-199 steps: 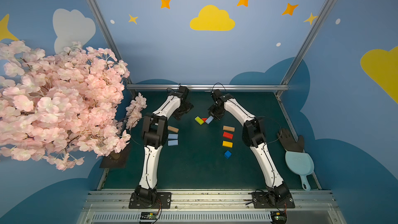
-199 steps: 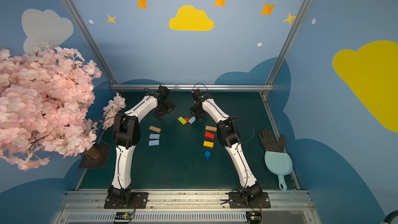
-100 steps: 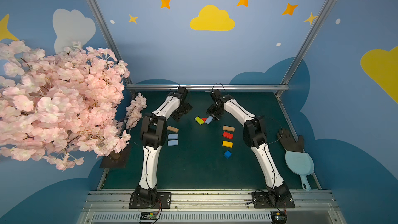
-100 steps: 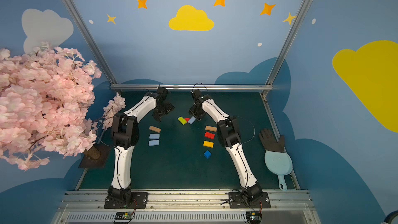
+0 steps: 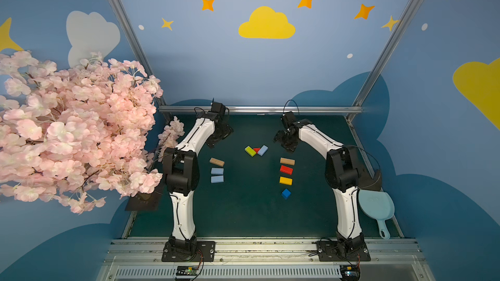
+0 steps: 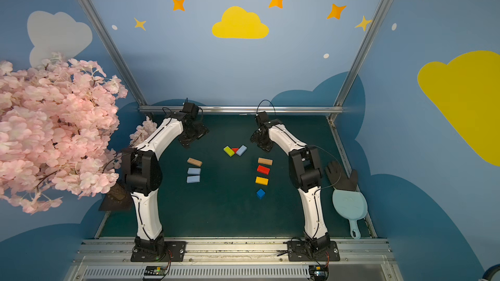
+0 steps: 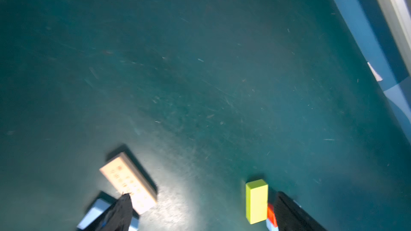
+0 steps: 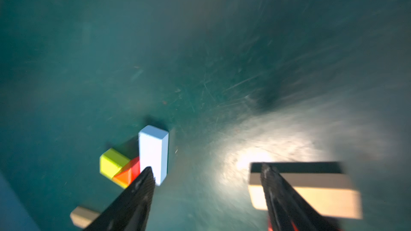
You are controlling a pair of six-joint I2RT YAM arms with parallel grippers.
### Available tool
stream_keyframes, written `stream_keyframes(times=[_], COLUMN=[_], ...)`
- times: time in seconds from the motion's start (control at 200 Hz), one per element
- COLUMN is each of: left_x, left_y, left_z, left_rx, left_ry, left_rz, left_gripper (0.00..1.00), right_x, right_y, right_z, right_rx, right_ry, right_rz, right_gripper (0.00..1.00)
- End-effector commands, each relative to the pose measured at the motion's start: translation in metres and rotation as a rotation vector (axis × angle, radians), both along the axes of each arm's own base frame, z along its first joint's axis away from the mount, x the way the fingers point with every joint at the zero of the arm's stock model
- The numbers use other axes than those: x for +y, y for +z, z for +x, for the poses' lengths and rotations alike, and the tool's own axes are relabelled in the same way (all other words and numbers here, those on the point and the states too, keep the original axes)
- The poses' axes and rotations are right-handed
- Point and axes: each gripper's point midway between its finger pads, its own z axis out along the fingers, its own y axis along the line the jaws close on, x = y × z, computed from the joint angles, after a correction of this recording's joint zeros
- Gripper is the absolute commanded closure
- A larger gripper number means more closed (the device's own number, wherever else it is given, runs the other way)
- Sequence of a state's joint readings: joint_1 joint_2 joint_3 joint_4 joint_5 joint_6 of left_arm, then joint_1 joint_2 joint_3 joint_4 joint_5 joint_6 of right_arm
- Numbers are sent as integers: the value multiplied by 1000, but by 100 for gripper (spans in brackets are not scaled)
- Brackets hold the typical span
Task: Assemble a heart with building blocks
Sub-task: Assemble the building block at the center of the board, then pick up the building block from the center of the board.
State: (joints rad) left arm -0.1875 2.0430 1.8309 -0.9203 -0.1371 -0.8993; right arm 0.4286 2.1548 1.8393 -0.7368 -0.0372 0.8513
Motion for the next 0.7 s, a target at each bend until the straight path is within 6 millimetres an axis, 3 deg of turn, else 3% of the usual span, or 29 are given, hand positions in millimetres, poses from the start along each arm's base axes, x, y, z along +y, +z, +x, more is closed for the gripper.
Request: stream_keyframes(times=[0.0,0.15,0.27,0.5,0.696], left_x=[12,5,7,5,1], left_y=[-12,-33,-41,-56,-66], left_z=[-37,-66,-76,-80,-76], left_rx=[116,208,222,253,259], left_ry=[-46,-24,9,49,64], left_rz=[42,-17,-17,-22,-8], left_gripper=[3,15,23,28,30], right_x=[-11,-20,-26,-32,-35], right_y=[37,24,12,-8,-17], right_z=[9,-11,-28,-49,-51], right_rx=[-191,-219,-217,-160,-150], right_ry=[264,565,719,781,805], right_rz=[-36,-110,-166,-173,-200], right_gripper=[28,32,36,43,43])
